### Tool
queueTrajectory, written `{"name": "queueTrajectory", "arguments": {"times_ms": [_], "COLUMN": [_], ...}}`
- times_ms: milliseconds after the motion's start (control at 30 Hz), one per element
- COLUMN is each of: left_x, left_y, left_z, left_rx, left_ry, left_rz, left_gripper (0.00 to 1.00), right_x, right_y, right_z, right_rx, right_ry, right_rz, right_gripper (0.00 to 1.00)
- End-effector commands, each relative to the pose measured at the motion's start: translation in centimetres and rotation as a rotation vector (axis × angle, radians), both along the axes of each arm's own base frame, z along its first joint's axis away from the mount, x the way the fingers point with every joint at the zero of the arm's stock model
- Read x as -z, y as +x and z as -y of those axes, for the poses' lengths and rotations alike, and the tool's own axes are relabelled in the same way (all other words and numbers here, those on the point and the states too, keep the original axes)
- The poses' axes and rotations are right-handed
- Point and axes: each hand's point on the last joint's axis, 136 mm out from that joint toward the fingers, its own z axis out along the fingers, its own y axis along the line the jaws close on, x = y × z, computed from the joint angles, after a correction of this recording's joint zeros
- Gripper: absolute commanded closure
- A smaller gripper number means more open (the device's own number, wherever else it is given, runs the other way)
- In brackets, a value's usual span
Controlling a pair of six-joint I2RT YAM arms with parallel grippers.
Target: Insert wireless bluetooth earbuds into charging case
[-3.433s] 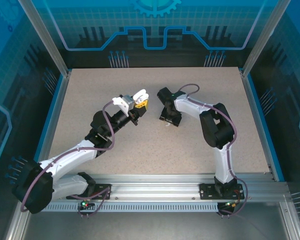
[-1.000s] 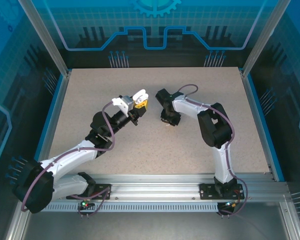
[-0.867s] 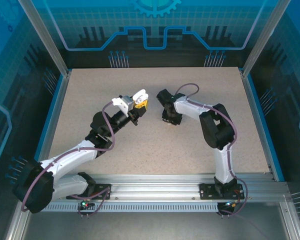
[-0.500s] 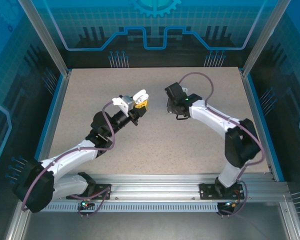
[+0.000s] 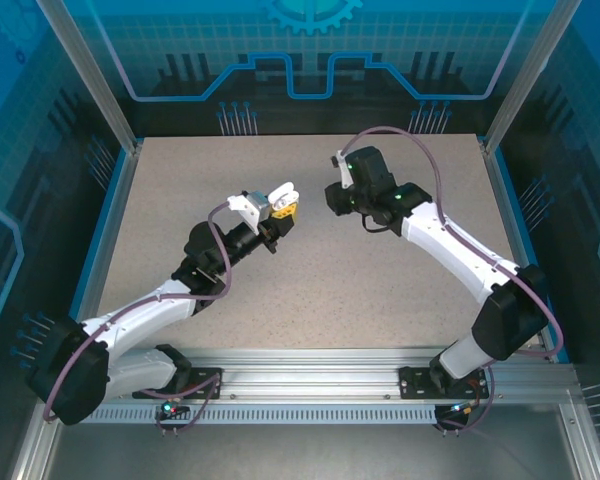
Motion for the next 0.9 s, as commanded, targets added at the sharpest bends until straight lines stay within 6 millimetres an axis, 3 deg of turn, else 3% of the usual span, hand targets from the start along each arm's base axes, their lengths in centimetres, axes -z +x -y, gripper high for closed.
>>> {"name": "queueTrajectory", "arguments": {"times_ms": [0, 167, 433, 633, 867], "left_x": [-2.4, -2.9, -3.7, -4.1, -4.3], "left_y": [-0.6, -0.8, -1.2, -1.4, -1.5], "left_z": [-0.4, -0.7, -1.2, -1.5, -1.5], "left_rx": [0.007, -0.002, -0.012, -0.021, -0.023], "left_ry": [-0.036, -0.04, -0.056, -0.063, -0.065], "left_rz": [0.045, 0.059, 0.074, 0.084, 0.093], "left_gripper": [1.0, 1.0, 1.0, 1.0, 1.0], "right_x": [4.0, 9.4, 15.9, 19.4, 21.3], "right_y": [-2.8, -4.9, -5.8, -6.3, -6.8], "right_z": [-1.4, -1.1, -0.6, -0.7, -1.1], "right_rx": [-0.183, -0.24, -0.292, -0.337, -0.361], "right_ry": [-0.047, -0.116, -0.347, -0.547, -0.65], "right_rz": [-0.128, -0.25, -0.362, -0.414, -0.434], "right_gripper": [0.76, 0.76, 0.76, 0.77, 0.75]}}
